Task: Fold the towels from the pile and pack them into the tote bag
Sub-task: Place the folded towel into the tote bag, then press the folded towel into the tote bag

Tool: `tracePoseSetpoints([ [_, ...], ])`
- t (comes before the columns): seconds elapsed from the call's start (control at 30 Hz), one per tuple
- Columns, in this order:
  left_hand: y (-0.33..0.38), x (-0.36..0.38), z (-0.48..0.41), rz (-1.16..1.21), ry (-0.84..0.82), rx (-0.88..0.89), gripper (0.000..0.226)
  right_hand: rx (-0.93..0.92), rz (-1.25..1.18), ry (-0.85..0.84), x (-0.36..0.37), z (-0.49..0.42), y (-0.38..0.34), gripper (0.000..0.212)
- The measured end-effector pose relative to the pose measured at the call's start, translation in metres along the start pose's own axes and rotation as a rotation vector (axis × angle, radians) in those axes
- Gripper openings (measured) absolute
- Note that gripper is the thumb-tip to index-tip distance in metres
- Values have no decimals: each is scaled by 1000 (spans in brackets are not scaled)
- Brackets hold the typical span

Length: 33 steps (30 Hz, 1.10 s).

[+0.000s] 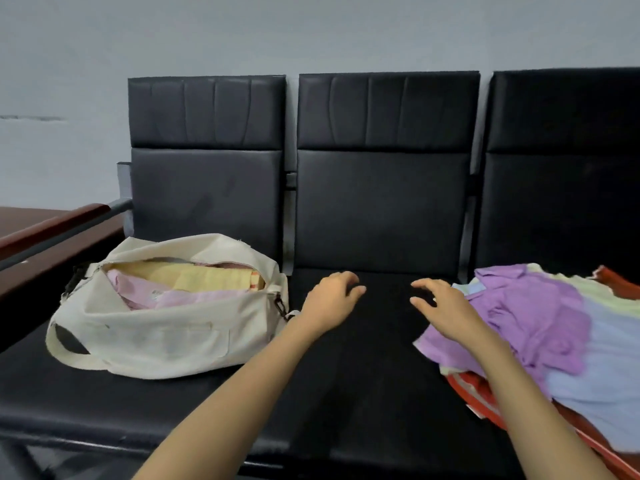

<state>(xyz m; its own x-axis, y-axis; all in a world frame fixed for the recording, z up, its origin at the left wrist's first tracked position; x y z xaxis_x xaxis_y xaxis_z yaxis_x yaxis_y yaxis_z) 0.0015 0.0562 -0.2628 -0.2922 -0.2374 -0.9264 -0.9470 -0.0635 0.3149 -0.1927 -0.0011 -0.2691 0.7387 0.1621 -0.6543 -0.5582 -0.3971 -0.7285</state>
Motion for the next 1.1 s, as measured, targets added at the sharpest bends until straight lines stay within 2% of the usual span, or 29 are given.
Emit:
tracePoseSetpoints([
  [0.2, 117, 62, -14, 120, -176, 142, 30, 140, 9, 215, -81, 37, 82, 29],
  [0.37, 169, 115, -21, 66, -292, 219, 37, 267, 83, 234, -107, 45, 135, 41],
  [0.5, 188, 152, -25, 72, -343, 235, 38, 392, 145, 193, -112, 42, 167, 45],
  [0.67, 201, 190, -26, 78, -349, 211, 37, 476, 213, 44, -88, 45, 201, 50],
  [0.77, 202, 202, -32, 56, -336, 188, 15, 448, 213, 120, -90, 46, 207, 47],
  [0.87, 204, 206, -36, 38, -325, 189, 32, 434, 200, 183, -97, 46, 210, 28],
  [0.93, 203, 205, -36, 12, -295, 197, 33, 449, 195, 225, -104, 47, 209, 27],
  [1.03, 199, 200, -33, 18, -253, 198, 23, 468, 180, 316, -114, 45, 205, 30],
  [1.1, 199, 200, -28, -19, -285, 237, 18, 494, 132, 316, -114, 47, 203, 31],
])
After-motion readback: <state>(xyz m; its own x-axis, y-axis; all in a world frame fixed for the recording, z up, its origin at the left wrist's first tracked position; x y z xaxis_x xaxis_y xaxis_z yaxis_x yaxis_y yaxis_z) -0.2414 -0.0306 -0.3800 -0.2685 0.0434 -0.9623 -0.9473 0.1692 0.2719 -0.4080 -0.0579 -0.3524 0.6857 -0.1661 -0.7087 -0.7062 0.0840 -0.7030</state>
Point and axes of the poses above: each hand's wrist, its own z-axis away from the middle knuckle, its own x-axis out of the palm, y = z × x, the point moved 9 cm from there along -z, towards the middle knuckle, and after that the axes turned 15 degrees about -z, right-handed, at the moved point
